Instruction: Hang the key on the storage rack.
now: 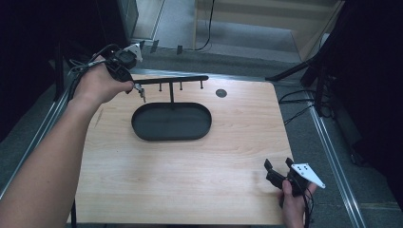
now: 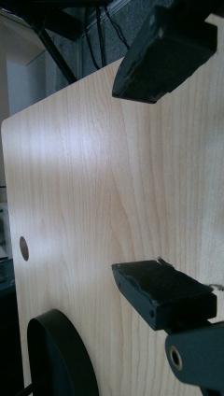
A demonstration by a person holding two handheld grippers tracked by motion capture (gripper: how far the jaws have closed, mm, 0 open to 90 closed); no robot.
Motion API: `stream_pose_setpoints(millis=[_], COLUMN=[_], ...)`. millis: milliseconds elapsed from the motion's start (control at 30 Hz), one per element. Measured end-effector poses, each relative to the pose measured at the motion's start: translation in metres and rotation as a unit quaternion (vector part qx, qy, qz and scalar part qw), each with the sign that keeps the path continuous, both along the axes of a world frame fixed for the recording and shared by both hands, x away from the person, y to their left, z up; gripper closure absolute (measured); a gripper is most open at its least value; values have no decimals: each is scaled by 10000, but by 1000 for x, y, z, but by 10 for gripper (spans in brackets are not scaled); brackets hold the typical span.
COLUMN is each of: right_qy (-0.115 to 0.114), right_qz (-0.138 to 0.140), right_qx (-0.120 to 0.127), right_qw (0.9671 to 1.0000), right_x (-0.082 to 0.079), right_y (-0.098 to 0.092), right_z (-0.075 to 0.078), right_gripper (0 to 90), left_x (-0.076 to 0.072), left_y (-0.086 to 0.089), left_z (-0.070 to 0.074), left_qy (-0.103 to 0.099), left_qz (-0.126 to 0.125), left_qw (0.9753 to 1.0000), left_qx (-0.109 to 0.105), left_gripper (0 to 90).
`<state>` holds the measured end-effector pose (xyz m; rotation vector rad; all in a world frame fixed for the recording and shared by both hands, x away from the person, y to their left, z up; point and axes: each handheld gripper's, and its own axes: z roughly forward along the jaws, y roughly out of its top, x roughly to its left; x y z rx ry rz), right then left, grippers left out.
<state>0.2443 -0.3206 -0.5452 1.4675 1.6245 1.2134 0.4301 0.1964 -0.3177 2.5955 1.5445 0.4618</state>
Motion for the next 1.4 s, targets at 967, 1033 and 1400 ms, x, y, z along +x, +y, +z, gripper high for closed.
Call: stream_pose_setpoints(millis=[967,1033,1400], right_qy=[13,15,8], right_qz=[-11,-6,11], right_qx=[-7,-1,-15], right_qw=[10000,10000,10000], right_x=[0,0,0], right_y=[0,0,0], right_z=[0,0,0], right_gripper=[132,132,132], left_x=[-6,-5,-11], left_y=[15,9,10], left_z=[3,4,8], left_qy=[-338,-274,-253], left_qz=[116,-9,-66], left_qw=[9987,9981,9977], left_qx=[-370,-553,-626], left_gripper=[588,585,568])
